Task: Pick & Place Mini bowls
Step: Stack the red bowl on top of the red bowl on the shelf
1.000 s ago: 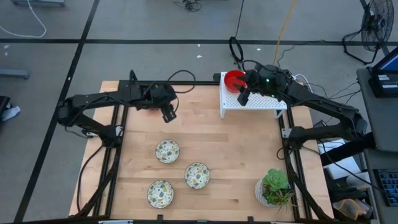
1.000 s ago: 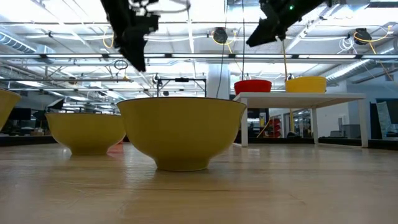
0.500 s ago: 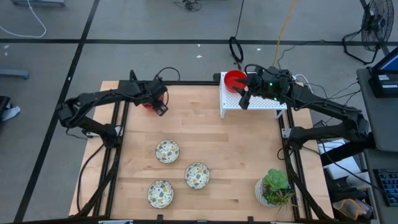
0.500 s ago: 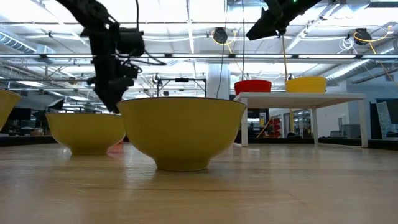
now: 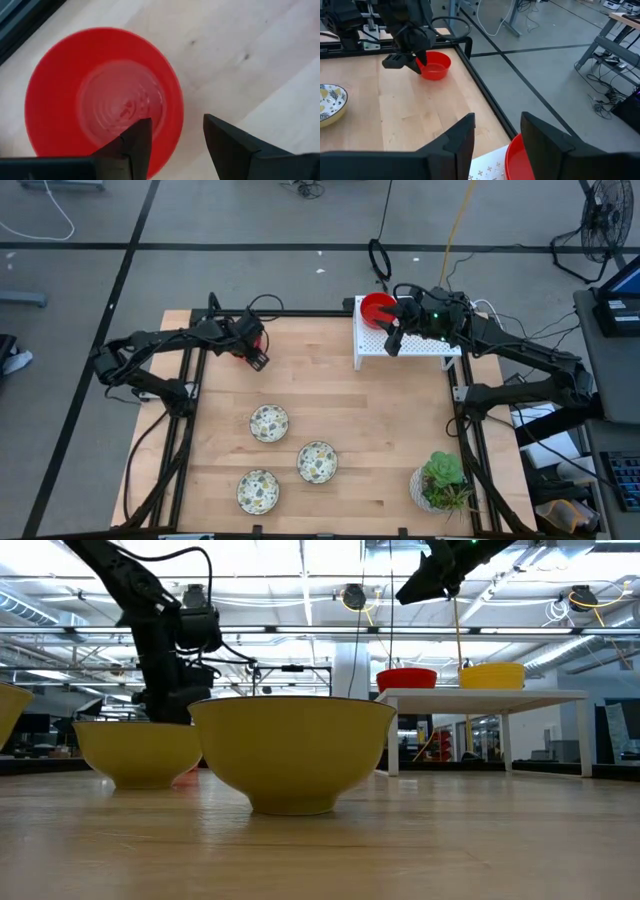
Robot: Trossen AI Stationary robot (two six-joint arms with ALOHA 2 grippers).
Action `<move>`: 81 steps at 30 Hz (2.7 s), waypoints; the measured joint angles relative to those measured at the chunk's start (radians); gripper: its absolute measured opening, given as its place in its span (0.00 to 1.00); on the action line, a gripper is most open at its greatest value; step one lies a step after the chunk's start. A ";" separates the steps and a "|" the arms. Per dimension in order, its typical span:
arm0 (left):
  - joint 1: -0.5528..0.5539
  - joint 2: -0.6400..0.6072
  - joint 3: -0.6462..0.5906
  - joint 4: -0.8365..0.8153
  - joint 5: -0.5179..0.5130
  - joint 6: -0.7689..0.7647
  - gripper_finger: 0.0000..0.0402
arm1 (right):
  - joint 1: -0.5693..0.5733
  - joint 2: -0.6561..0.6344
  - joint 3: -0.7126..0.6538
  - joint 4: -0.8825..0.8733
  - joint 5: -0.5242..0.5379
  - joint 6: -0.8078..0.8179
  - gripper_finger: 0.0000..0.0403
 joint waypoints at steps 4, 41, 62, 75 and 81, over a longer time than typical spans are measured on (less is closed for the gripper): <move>0.000 0.000 -0.003 0.012 0.000 0.000 0.45 | 0.000 0.000 0.000 0.000 0.000 0.000 0.36; -0.284 0.117 -0.002 0.456 0.536 -0.008 0.02 | 0.000 0.001 -0.089 0.022 -0.002 0.063 0.36; -0.634 0.331 0.201 0.691 0.247 -0.082 0.04 | 0.234 0.001 -0.215 0.280 0.000 0.075 0.36; -0.669 0.561 0.524 0.406 0.251 0.055 0.06 | 0.324 0.000 -0.215 0.248 0.000 0.112 0.36; -0.677 0.590 0.538 0.378 0.250 0.080 0.03 | 0.350 0.001 -0.215 0.231 0.001 0.113 0.36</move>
